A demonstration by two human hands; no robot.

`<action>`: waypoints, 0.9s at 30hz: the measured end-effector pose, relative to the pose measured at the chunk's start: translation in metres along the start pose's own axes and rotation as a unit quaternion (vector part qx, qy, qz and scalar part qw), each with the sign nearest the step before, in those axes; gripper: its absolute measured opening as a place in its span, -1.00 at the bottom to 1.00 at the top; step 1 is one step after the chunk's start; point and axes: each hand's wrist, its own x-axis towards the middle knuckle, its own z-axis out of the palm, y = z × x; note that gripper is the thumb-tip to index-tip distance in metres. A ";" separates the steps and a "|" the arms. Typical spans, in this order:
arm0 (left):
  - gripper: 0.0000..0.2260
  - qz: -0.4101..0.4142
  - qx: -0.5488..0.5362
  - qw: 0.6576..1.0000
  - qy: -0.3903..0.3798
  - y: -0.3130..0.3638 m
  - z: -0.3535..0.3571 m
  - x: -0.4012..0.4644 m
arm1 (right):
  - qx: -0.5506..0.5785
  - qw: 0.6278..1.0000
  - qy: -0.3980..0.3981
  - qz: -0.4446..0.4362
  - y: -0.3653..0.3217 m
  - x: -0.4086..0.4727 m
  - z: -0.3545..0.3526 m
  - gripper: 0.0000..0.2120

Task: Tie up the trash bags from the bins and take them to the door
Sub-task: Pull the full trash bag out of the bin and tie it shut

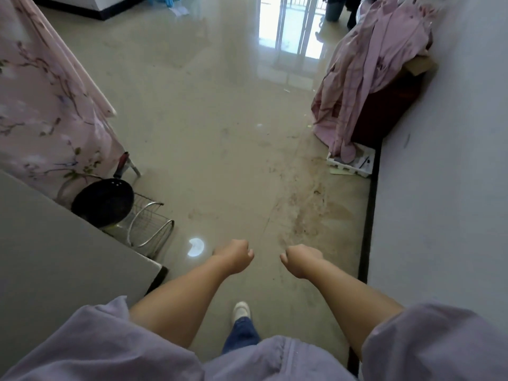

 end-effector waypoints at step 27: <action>-0.68 -0.106 -0.102 0.987 0.068 0.054 -0.288 0.366 | -0.036 0.993 0.005 -0.110 0.081 0.385 -0.368 -0.59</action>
